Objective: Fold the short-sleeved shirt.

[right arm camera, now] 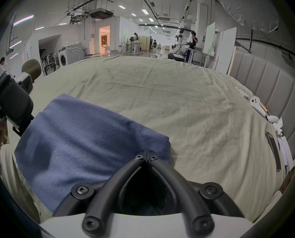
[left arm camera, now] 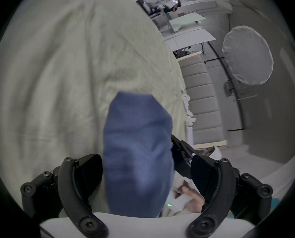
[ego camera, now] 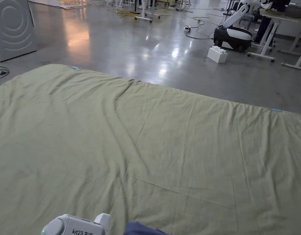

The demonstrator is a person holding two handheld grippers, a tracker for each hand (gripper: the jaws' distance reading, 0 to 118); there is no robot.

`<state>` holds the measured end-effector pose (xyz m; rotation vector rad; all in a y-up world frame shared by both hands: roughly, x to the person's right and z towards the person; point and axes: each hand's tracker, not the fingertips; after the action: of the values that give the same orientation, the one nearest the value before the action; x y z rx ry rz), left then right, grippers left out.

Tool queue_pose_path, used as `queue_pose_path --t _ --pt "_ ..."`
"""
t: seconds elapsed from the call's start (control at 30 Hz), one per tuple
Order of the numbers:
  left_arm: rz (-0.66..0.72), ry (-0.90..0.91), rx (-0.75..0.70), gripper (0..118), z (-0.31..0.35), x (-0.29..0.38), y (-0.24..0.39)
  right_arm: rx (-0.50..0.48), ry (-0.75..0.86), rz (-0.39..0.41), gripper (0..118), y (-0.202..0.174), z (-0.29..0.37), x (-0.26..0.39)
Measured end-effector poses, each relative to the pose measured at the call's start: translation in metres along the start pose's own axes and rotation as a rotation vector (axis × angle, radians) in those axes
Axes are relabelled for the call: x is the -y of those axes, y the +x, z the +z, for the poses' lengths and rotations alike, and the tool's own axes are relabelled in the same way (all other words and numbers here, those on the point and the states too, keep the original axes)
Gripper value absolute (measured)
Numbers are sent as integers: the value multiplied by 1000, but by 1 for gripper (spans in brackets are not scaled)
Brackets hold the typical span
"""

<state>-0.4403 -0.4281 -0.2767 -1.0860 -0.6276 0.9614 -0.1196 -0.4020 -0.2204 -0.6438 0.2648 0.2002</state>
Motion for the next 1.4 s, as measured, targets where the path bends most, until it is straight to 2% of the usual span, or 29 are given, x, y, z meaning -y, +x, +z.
queue_pose_path --t 0.1,0.17,0.23,0.27,0.3,0.33,0.4,0.43,0.53,0.6,0.63,0.7,0.83,1.13,1.23,1.4 --pt "42 -6 116 104 -11 -5 -18 -1 -2 0 1 1 -1 1" --pt "28 -1 119 89 -15 -8 -21 -3 -2 -1 1 2 -2 1" --pt "16 1 88 68 -21 -12 -26 -3 -3 -2 1 3 -4 3" --pt "-5 -4 34 63 -23 -12 -26 -3 -4 -3 1 4 -4 3" --pt "-29 -3 2 63 -22 -12 -27 -4 -5 -5 1 4 -4 3" --pt "-45 4 -26 50 -20 -11 -29 -5 -6 -10 1 6 -8 6" --pt "15 11 27 40 -23 -4 -29 -10 -4 -17 1 8 -8 6" --pt "29 22 41 31 -21 -3 -30 -10 -4 -18 1 8 -8 6" --pt "2 41 31 23 -16 0 -34 -14 -7 -26 1 9 -7 3" --pt "12 56 57 22 -10 2 -30 -15 -11 -33 1 11 -5 -1" --pt "8 62 48 22 -16 18 -1 -17 -9 -39 1 12 -3 -5" --pt "-9 79 51 22 -8 21 8 -14 7 -41 1 15 2 -13" --pt "-16 116 26 22 25 9 -2 14 96 -38 1 28 10 -37" --pt "-48 204 -122 22 175 -29 -18 102 312 -57 1 69 38 -122" --pt "-45 230 -222 22 228 -44 -23 107 331 -90 1 87 43 -141" --pt "2 253 -356 22 312 -66 -37 165 361 -97 1 107 50 -156"
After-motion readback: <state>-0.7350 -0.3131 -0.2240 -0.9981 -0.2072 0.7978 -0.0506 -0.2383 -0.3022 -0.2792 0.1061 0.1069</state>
